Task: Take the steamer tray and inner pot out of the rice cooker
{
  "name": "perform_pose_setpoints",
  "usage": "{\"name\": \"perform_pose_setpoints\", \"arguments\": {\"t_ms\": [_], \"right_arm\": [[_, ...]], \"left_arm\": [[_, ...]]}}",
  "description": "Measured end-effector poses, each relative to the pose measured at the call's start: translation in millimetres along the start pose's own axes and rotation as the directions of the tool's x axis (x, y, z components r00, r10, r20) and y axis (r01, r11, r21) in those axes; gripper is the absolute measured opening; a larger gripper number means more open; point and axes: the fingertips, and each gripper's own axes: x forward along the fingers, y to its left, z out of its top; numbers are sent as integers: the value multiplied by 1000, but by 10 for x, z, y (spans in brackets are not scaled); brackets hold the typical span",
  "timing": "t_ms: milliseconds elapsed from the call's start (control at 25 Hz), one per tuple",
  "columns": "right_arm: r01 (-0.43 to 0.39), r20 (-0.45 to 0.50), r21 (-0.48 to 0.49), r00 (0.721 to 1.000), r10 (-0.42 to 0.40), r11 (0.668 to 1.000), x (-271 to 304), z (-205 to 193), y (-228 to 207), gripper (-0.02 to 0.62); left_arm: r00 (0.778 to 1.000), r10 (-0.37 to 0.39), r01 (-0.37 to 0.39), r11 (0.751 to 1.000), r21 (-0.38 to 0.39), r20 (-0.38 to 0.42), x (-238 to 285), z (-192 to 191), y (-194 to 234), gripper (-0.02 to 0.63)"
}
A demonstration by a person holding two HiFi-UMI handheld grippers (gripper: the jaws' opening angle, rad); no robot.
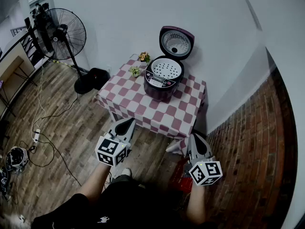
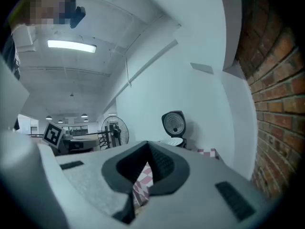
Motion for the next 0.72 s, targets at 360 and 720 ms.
{"name": "perform_pose_setpoints", "arguments": {"t_ms": [360,720], "right_arm": [[-20,28,17,999,20,1000,-55,67,49,2],[-38,16,8,999,37,999,-133,10,86,2]], "left_arm": [[1000,6,-6,1000,8,-13,-58,32,-43,3],[999,46,-46,997,65,0,-122,32,-67,3]]}}
